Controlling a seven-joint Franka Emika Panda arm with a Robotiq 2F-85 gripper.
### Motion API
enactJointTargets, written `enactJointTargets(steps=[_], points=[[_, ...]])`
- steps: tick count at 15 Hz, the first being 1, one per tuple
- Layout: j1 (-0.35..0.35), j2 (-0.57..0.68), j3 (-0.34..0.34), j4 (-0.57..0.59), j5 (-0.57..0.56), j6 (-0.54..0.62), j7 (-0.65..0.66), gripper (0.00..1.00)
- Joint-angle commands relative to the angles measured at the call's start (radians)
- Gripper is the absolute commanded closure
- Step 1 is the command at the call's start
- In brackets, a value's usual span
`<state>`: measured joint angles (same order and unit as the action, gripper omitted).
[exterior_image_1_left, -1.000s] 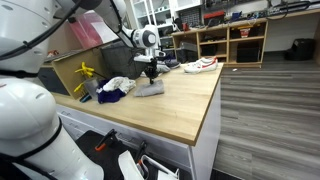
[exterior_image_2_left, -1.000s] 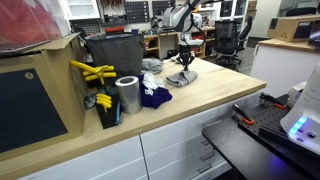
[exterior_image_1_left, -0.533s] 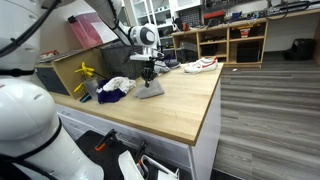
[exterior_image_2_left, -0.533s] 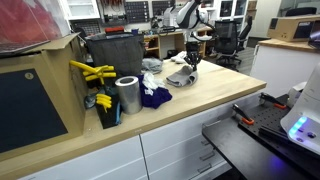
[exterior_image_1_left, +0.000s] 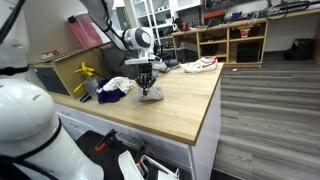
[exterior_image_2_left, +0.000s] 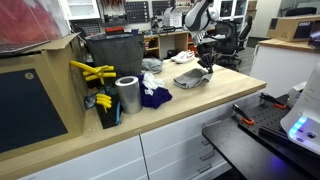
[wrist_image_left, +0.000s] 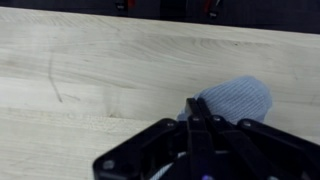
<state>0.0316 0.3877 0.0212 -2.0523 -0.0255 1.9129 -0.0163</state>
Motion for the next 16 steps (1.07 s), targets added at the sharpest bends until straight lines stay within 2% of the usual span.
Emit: enactJointTargets(steps=[1,4,5,6,10,16], points=[[-0.004,-0.094,0.002,-0.100,-0.053,0.025,-0.063,1.00],[0.000,-0.136,0.012,-0.150,-0.105,0.031,-0.137,1.00],[0.000,-0.151,0.016,-0.166,-0.124,0.027,-0.167,0.81],[0.000,-0.168,0.020,-0.188,-0.145,0.029,-0.195,0.72],[-0.003,-0.220,0.030,-0.242,-0.179,0.031,-0.255,0.43],[-0.015,-0.228,0.021,-0.210,-0.084,0.096,-0.201,0.01]])
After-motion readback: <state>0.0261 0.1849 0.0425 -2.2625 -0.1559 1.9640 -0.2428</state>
